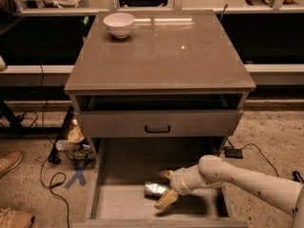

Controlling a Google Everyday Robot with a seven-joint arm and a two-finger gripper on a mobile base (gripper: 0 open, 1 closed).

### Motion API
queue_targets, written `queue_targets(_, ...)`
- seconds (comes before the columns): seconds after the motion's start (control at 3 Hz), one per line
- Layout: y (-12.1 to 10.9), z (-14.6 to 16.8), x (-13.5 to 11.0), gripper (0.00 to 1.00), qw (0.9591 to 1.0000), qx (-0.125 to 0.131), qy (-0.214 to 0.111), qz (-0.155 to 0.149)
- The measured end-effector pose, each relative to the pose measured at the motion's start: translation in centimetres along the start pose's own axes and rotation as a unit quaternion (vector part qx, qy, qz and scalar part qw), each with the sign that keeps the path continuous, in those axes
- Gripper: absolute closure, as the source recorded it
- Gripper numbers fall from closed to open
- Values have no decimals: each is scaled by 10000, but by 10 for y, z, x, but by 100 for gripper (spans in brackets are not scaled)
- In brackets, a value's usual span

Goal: Place redbull can into middle drawer

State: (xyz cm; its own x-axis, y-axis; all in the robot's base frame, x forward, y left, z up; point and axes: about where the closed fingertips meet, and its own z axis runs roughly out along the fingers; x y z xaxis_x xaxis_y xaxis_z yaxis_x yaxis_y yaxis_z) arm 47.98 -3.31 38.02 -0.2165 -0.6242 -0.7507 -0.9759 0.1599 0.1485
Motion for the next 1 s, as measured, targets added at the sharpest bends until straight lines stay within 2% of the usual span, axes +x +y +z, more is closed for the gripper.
queue_targets(0.33, 0, 0, 0, 0, 10000, -1, -1, 2)
queue_targets(0.67, -1, -27, -5, 0, 9998, 123, -145, -24)
queue_targets(1.0, -1, -91, -19, 0, 9980, 490, -324, -236)
